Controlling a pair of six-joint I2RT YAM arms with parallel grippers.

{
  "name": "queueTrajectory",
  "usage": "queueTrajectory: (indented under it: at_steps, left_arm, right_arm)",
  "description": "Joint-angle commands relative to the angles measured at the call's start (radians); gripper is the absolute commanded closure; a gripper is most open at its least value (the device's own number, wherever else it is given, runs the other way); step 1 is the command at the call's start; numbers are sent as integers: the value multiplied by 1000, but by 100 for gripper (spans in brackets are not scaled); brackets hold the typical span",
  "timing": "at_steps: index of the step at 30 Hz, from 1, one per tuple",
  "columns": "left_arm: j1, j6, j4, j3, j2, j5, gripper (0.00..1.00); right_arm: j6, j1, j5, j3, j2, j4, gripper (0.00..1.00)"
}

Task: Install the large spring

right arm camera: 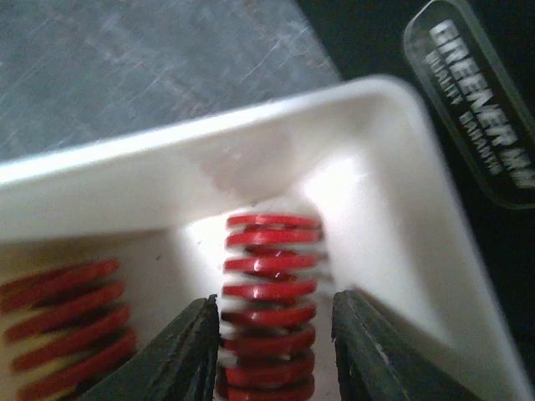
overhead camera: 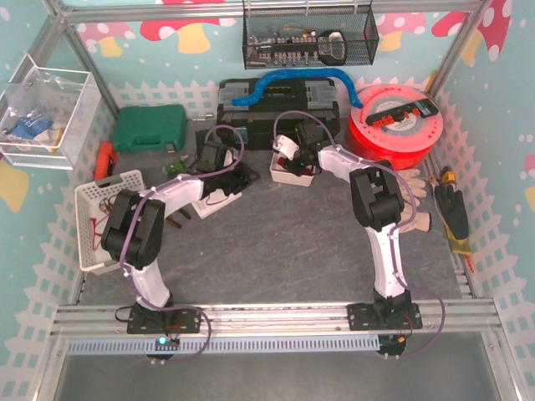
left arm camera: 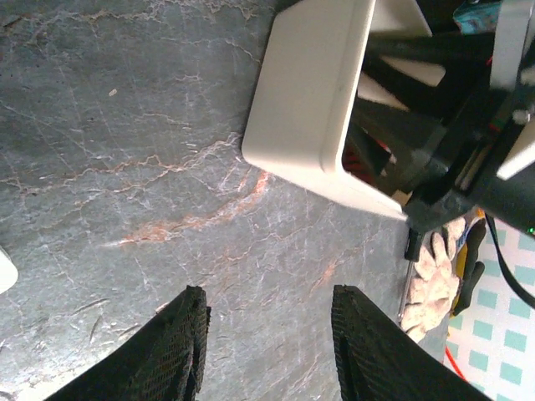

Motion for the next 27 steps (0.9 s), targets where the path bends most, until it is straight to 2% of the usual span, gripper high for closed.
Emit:
queueTrajectory:
  at_steps: [1, 11, 15, 18, 27]
  left_arm:
    - [6, 16, -6, -15, -31, -11, 55]
    - [14, 36, -25, -57, -90, -37, 54]
    - [13, 39, -29, -56, -96, -41, 54]
    - [14, 38, -28, -53, -97, -41, 53]
    - [8, 37, -28, -16, -62, -17, 55]
  right_arm:
    - [49, 4, 189, 57, 120, -32, 57]
    - [47, 8, 181, 35, 163, -93, 54]
    - [47, 7, 111, 16, 162, -160, 63]
    - [56, 9, 68, -52, 97, -156, 69]
    - [96, 9, -47, -51, -25, -194, 78]
